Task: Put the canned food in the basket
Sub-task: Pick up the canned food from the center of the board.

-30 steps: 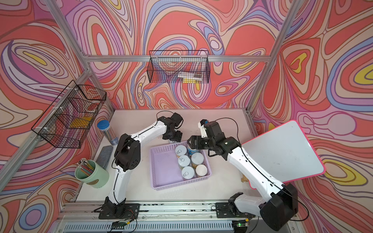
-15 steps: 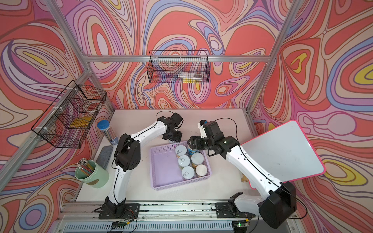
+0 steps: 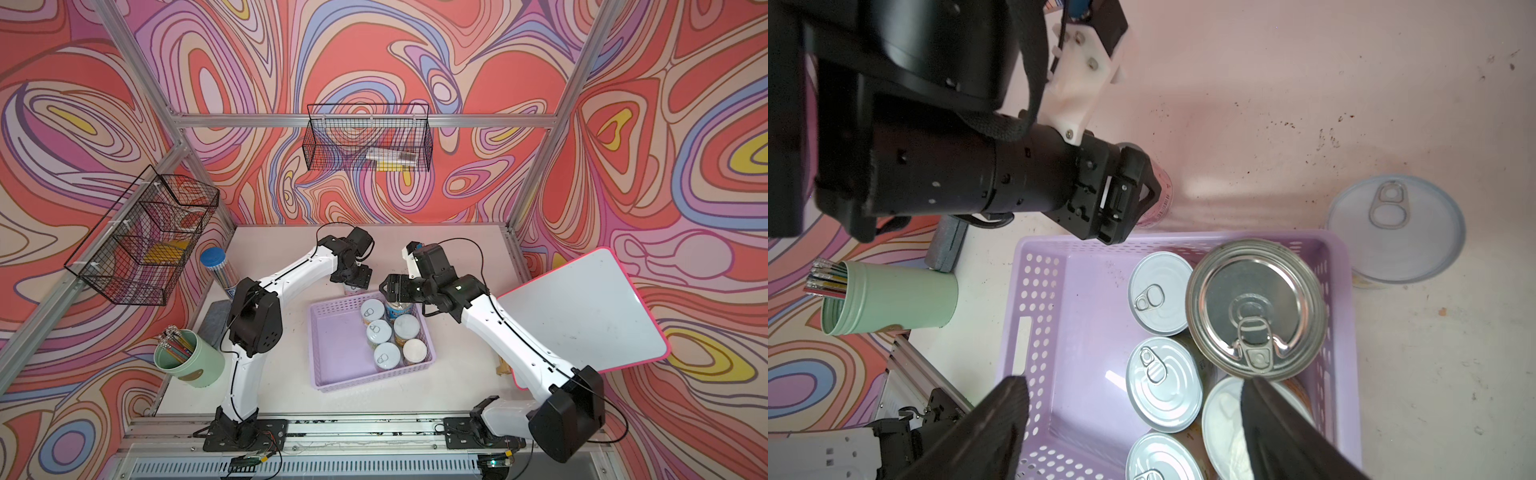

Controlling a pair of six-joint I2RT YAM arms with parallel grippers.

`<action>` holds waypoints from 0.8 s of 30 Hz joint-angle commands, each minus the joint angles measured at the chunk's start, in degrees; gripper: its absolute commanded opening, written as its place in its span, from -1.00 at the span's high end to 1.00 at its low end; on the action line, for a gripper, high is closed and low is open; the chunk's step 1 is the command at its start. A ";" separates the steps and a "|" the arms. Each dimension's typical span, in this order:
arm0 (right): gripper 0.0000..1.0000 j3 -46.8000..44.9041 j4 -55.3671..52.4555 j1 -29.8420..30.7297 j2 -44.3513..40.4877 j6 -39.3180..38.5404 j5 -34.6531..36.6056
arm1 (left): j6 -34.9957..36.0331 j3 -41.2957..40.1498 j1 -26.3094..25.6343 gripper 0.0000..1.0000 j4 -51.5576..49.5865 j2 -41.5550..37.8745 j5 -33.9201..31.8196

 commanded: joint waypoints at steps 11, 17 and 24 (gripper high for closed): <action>-0.62 3.20 0.20 7.35 0.89 0.31 7.39 | 2.03 -5.62 0.51 0.20 1.06 -12.85 -2.26; -0.62 2.48 0.64 11.47 1.05 1.51 10.99 | 2.07 -10.68 0.51 0.21 1.07 -19.16 -2.62; -0.62 1.74 1.69 16.80 0.81 3.25 14.36 | 1.81 -18.75 0.21 0.23 1.85 -27.54 -1.16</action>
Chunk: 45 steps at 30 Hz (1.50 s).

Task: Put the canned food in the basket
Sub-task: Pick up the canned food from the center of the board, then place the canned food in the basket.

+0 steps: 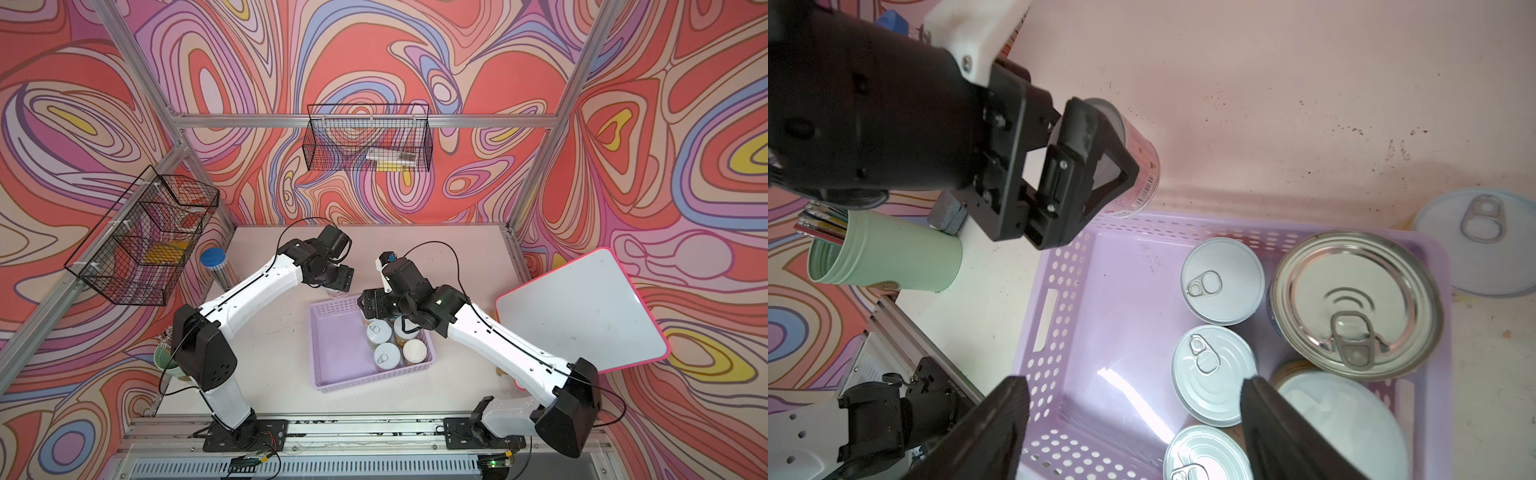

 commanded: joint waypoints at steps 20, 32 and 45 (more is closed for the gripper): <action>-0.62 -9.53 0.00 9.02 -7.45 8.82 12.90 | -3.43 -19.61 -5.59 0.29 6.90 -16.39 3.31; -0.66 -9.17 -2.44 8.49 -9.19 9.45 15.10 | -9.32 -21.63 -8.05 0.36 13.48 -11.97 0.12; -0.66 -9.42 -2.78 7.18 -10.23 9.37 16.47 | -14.56 -23.77 -8.98 0.58 19.99 -6.39 -3.64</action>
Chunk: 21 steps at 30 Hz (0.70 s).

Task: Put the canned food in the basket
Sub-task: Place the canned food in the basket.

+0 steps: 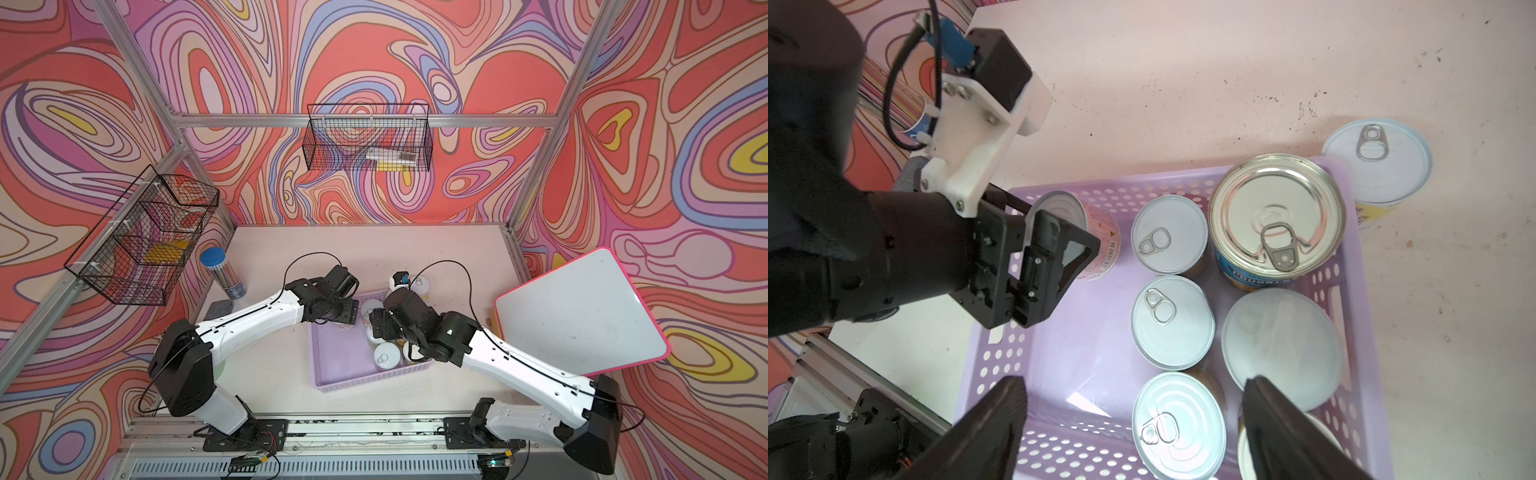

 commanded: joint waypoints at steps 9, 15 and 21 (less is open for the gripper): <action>-0.66 0.46 -1.09 -0.77 -0.35 0.16 1.06 | -3.57 -1.18 -0.32 0.66 7.92 3.72 -3.82; -0.66 0.55 -1.42 -0.88 0.09 0.20 0.91 | -5.15 -1.71 -0.32 0.68 10.15 5.07 -4.30; -0.66 0.72 -1.68 -0.98 0.44 0.16 0.68 | -6.09 -1.82 -0.32 0.48 11.12 6.46 -4.48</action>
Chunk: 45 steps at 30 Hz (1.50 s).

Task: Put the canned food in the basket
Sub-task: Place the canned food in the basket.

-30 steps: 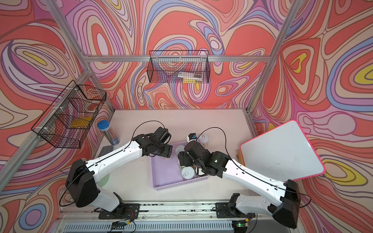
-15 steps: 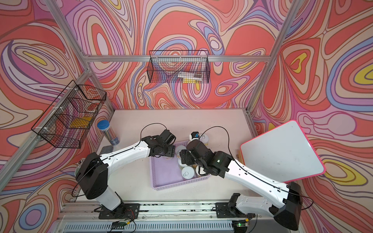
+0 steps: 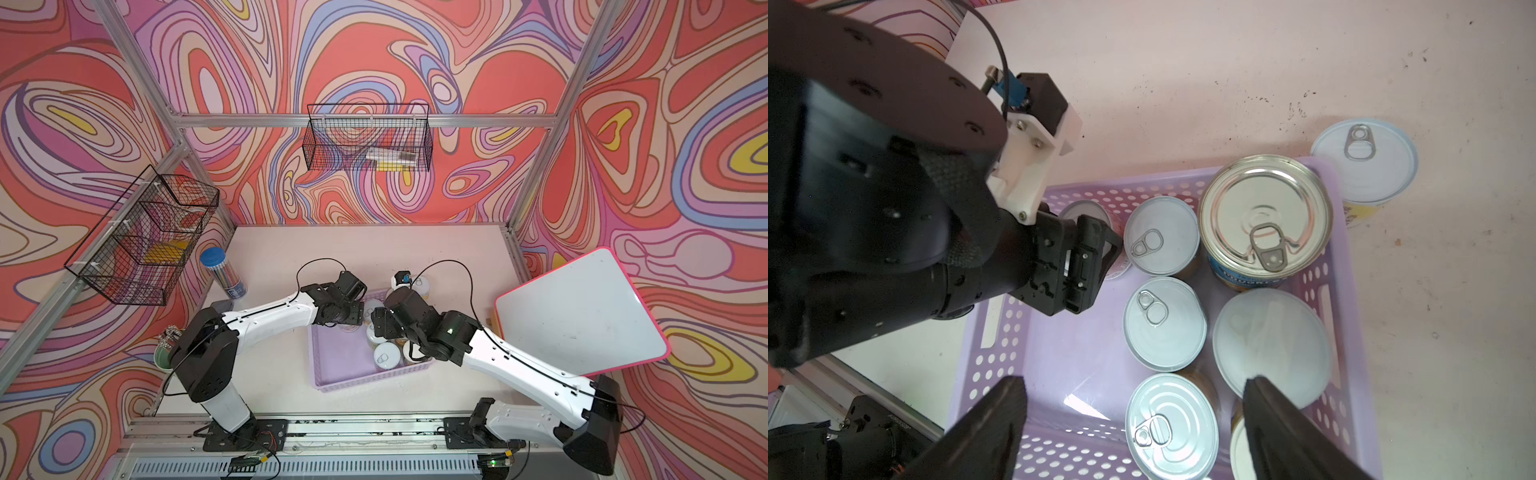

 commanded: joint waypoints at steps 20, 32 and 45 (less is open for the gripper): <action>-0.66 0.68 -1.19 -0.25 1.23 0.45 -0.12 | -1.55 0.13 0.05 -0.51 4.75 0.59 -2.32; -0.66 0.63 -1.15 -0.29 1.40 0.50 -0.32 | -1.75 -0.13 0.03 -0.75 4.58 0.29 -2.33; -0.66 0.90 -1.42 -0.24 0.61 0.32 1.06 | -2.15 -2.89 0.05 -0.82 3.36 -5.45 -1.28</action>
